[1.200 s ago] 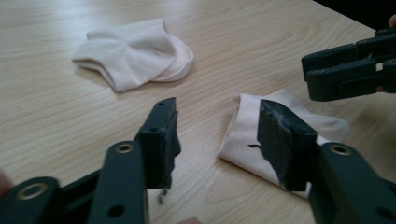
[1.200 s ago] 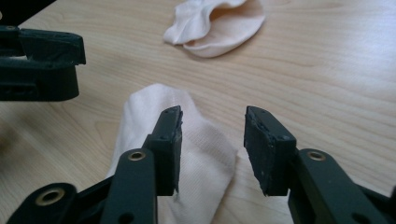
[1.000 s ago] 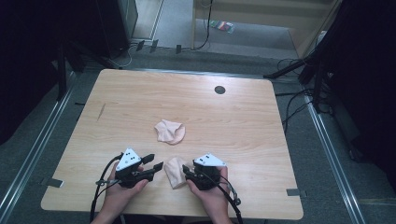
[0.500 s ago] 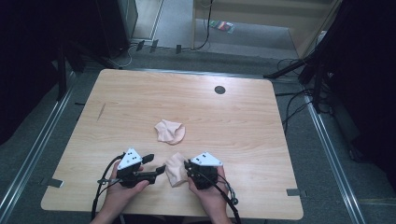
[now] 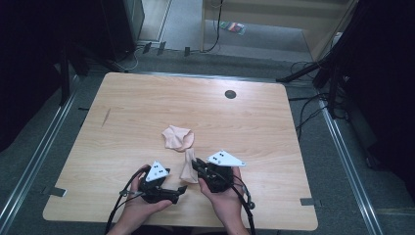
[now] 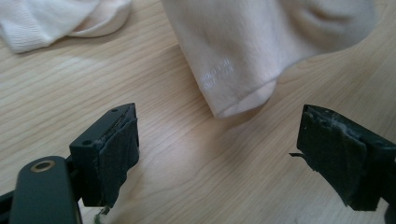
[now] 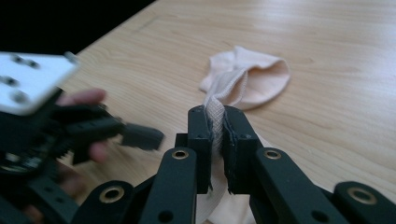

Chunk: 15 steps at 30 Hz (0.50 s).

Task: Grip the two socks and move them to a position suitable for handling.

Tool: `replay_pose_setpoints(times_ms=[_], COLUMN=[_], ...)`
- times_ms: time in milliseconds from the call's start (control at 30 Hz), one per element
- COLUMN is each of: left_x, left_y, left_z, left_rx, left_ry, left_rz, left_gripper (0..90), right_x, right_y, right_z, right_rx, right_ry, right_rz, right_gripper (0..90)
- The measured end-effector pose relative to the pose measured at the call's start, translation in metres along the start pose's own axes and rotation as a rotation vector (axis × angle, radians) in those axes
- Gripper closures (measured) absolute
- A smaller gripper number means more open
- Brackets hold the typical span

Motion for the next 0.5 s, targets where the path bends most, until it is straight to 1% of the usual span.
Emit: replay_pose_setpoints(times_ms=[67,100,133,167,200,233,267,300,333,367,400,433,467,500], left_x=[0.001,0.001,0.0,-0.001,-0.002,-0.003,-0.004,-0.005,-0.006,-0.011,-0.015,-0.024,-0.028,-0.036], left_y=[0.0,0.0,0.0,0.001,0.001,0.002,0.003,0.005,0.006,0.006,0.006,0.007,0.007,0.008], left_z=[-0.003,-0.005,-0.006,-0.007,-0.008,-0.008,-0.007,-0.005,-0.004,0.0,0.002,0.009,0.012,0.02], left_rx=[-0.017,-0.023,-0.019,-0.018,-0.013,-0.004,0.012,0.032,0.041,0.042,0.041,0.051,0.05,0.059], left_ry=[0.015,0.008,0.007,0.02,0.034,0.039,0.043,0.041,0.041,0.058,0.076,0.12,0.139,0.184], left_rz=[0.01,0.027,0.042,0.057,0.063,0.065,0.065,0.054,0.041,0.011,-0.01,-0.056,-0.077,-0.112], left_gripper=[14.6,15.2,17.1,20.3,24.8,27.5,34.4,43.0,53.0,64.5,75.0,80.4,86.9,88.4], right_x=[-0.005,-0.008,-0.012,-0.015,-0.019,-0.023,-0.026,-0.027,-0.029,-0.029,-0.028,-0.025,-0.018,-0.015], right_y=[0.006,0.008,0.012,0.014,0.017,0.02,0.023,0.025,0.028,0.03,0.033,0.034,0.034,0.033], right_z=[0.003,0.004,0.005,0.006,0.008,0.01,0.011,0.013,0.016,0.019,0.022,0.023,0.025,0.025], right_rx=[0.017,0.024,0.031,0.037,0.046,0.053,0.061,0.066,0.077,0.083,0.091,0.095,0.091,0.09], right_ry=[0.024,0.035,0.053,0.066,0.09,0.113,0.128,0.135,0.154,0.162,0.16,0.152,0.124,0.114], right_rz=[0.0,-0.001,-0.005,-0.011,-0.022,-0.03,-0.032,-0.038,-0.053,-0.058,-0.063,-0.062,-0.057,-0.056], right_gripper=[83.4,83.4,83.4,83.4,83.4,83.4,83.4,83.4,83.4,83.5,83.6,83.9,84.2,84.5])
Point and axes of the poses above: each handheld gripper's, and its own axes: z roughly backward along the jaws, y roughly out of its top, x roughly to its right, the point moved 6 cm from there along -z, roughly forward along the jaws, and after that the axes turned 10 degrees about x, right-handed, at the moved point
